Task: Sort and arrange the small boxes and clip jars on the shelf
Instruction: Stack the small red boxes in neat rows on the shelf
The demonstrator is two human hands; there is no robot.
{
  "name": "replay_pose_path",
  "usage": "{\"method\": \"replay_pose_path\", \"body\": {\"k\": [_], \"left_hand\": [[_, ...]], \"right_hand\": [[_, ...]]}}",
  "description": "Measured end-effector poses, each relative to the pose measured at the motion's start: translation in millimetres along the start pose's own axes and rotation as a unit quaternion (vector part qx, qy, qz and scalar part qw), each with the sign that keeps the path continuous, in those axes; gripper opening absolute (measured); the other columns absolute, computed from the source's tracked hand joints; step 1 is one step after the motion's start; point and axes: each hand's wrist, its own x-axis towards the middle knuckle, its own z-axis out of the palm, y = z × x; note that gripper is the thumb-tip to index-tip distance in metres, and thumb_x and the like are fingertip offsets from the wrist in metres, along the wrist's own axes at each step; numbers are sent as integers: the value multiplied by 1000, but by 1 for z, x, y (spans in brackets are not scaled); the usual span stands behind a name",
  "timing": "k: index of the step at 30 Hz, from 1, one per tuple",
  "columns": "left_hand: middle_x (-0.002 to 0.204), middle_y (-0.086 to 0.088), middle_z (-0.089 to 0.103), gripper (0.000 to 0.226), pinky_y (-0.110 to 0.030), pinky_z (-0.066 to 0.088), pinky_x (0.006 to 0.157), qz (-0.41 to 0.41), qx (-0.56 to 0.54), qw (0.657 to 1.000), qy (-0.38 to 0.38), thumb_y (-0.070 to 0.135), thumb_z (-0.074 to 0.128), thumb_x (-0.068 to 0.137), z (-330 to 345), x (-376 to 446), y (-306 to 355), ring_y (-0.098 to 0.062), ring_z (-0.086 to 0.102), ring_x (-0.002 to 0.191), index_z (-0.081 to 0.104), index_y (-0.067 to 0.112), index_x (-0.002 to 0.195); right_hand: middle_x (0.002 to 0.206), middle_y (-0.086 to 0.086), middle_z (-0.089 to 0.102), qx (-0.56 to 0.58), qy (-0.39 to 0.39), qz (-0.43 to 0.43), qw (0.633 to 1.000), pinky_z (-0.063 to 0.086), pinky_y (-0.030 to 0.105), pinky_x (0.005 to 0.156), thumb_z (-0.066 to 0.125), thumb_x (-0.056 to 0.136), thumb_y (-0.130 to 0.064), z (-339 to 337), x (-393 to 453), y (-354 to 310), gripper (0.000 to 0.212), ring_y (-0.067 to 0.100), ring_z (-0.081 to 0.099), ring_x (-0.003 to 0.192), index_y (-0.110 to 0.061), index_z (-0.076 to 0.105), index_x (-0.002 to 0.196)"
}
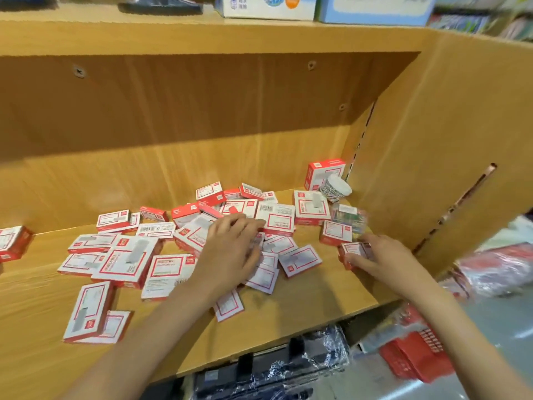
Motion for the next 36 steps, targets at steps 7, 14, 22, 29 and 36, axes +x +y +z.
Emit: {"method": "replay_pose_path", "body": {"k": [7, 14, 22, 29, 36], "left_hand": [[101, 8, 65, 40, -44, 33, 97, 27, 27, 999, -37, 37, 33, 81, 0, 0, -5, -23, 43, 120, 66, 19, 96], [102, 9, 65, 42, -44, 29, 101, 22, 21, 998, -48, 38, 32, 80, -1, -1, -3, -25, 43, 124, 66, 20, 95], [141, 6, 37, 59, -24, 22, 104, -32, -114, 993, -5, 30, 57, 88, -11, 19, 13, -11, 30, 128, 30, 25, 140], [112, 9, 54, 40, -18, 41, 85, 28, -229, 972, 42, 18, 72, 77, -3, 44, 22, -2, 50, 101, 60, 19, 115], [102, 9, 56, 33, -3, 34, 79, -67, -211, 969, 113, 14, 73, 76, -14, 26, -9, -2, 50, 94, 63, 13, 108]], "right_hand": [[115, -13, 50, 168, 34, -75, 982, 42, 24, 85, 65, 83, -33, -2, 9, -24, 47, 9, 50, 108, -21, 47, 125], [131, 10, 46, -60, -6, -65, 996, 37, 34, 95, 55, 88, -13, -9, 65, 5, 49, 27, 38, 121, -13, 37, 133], [111, 0, 51, 84, 125, -95, 984, 41, 33, 82, 72, 77, -24, -38, 54, -17, 47, 19, 50, 102, -19, 46, 116], [106, 6, 63, 414, -64, -172, 892, 51, 32, 89, 74, 75, -13, -29, 54, -54, 44, 18, 61, 97, -28, 49, 107], [141, 15, 31, -167, 30, -105, 980, 31, 39, 103, 49, 90, -9, -4, 122, -4, 54, 32, 32, 126, -24, 30, 139]]}}
